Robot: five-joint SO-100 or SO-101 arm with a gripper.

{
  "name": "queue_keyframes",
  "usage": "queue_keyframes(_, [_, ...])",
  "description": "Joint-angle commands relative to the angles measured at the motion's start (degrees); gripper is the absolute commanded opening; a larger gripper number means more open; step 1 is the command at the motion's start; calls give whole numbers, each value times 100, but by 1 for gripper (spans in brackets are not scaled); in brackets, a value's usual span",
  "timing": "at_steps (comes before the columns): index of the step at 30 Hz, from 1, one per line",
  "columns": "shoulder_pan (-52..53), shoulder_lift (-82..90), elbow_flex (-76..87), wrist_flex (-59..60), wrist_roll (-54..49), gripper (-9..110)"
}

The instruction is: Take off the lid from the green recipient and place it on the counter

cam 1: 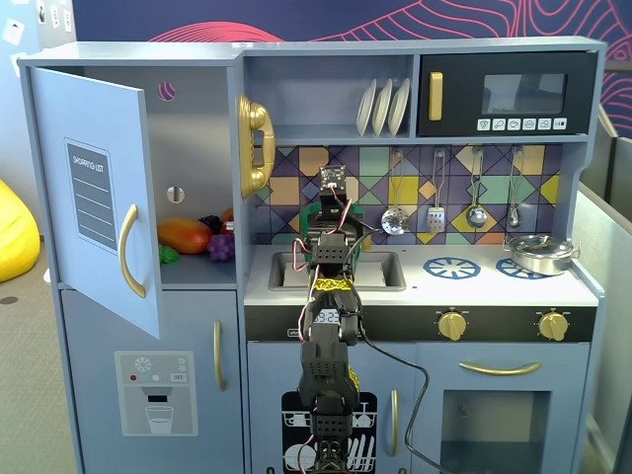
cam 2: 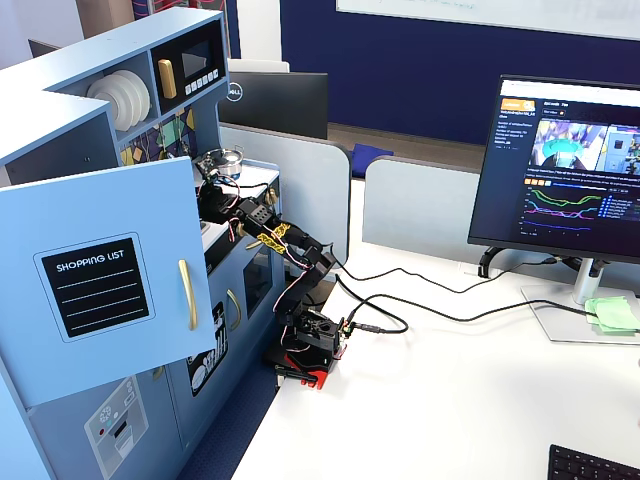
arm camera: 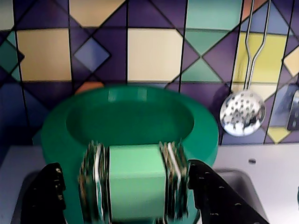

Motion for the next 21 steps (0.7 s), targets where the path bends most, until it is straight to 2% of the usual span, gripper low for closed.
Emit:
queue_keyframes(1, [-9,-35,-501,-97,0,21])
queue_keyframes(9, [-97,-53,-545,237,-70,0])
queue_keyframes(21, [-97,-193,-1397,132,-272,0])
